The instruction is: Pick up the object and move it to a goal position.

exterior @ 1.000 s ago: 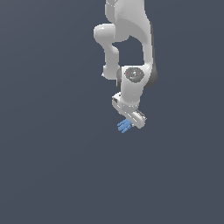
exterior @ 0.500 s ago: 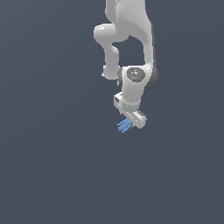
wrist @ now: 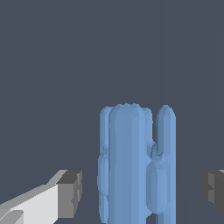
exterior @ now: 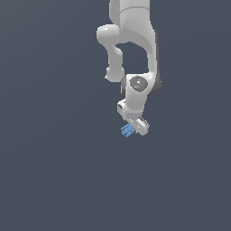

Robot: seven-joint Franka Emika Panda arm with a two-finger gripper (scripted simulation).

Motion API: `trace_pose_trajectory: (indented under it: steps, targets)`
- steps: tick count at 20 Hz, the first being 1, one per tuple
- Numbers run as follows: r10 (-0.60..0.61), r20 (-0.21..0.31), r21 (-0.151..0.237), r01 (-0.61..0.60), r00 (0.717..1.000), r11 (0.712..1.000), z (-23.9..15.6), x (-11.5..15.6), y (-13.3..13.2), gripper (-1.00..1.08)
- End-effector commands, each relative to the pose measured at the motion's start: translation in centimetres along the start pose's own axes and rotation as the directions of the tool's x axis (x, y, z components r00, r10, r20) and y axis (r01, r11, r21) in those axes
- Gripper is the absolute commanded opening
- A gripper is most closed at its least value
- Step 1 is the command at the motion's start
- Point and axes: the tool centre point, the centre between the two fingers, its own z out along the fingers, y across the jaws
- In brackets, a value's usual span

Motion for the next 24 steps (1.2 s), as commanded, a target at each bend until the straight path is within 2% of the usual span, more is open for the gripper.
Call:
trace_pose_trajectory:
  steps: [1, 7, 8, 24]
  targets:
    - [0.001, 0.0, 0.0, -0.001, 1.0, 1.0, 1.1, 0.0, 0.0, 1.0]
    - [0.001, 0.0, 0.0, -0.001, 1.0, 1.0, 2.2, 0.0, -0.1, 1.0]
    - [0.001, 0.0, 0.0, -0.001, 1.0, 1.0, 2.2, 0.0, -0.1, -1.0]
    - [0.001, 0.0, 0.001, -0.001, 1.0, 1.0, 1.2, -0.3, -0.1, -1.0]
